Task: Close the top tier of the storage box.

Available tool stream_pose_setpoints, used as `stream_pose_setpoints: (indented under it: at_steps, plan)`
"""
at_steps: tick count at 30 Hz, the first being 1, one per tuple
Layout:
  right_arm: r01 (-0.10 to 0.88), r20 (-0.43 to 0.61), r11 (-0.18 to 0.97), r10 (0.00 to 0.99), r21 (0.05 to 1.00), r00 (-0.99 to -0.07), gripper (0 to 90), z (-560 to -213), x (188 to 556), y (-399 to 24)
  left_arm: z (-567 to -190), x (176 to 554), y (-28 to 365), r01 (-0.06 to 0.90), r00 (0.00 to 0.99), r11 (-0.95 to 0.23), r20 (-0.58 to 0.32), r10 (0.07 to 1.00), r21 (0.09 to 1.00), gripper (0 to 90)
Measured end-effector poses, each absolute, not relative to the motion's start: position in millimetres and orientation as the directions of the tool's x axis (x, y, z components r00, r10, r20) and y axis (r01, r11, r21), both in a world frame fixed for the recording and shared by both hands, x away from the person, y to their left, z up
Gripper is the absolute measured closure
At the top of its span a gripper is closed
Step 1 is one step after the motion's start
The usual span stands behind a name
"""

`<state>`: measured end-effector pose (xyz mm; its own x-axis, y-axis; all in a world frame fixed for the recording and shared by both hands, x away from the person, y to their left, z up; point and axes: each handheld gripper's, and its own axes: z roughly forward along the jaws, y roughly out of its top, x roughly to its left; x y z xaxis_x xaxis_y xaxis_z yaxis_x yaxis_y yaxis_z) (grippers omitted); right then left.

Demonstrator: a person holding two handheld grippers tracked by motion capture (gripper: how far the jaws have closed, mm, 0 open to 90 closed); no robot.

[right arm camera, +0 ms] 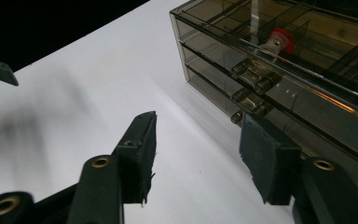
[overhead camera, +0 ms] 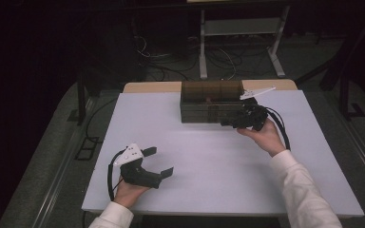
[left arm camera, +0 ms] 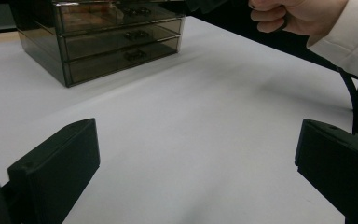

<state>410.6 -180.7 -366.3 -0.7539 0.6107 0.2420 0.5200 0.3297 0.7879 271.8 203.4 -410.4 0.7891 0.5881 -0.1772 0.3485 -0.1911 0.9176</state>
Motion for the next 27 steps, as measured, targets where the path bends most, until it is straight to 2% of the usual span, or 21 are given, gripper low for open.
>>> stream_pose_setpoints:
  at_steps: [17, 27]
  plan:
    - [0.525, 0.21, 0.311, 0.668, 0.792, -0.714, 13.9, -370, 380, -205, -411, 273, 202, 0.349, 0.791, -0.187, -0.182, 0.585, 0.918, 0.0]
    - [0.549, 0.217, 0.293, 0.698, 0.783, -0.683, 0.5, -380, 365, -218, -411, 274, 202, 0.351, 0.791, -0.188, -0.182, 0.584, 0.917, 0.0]
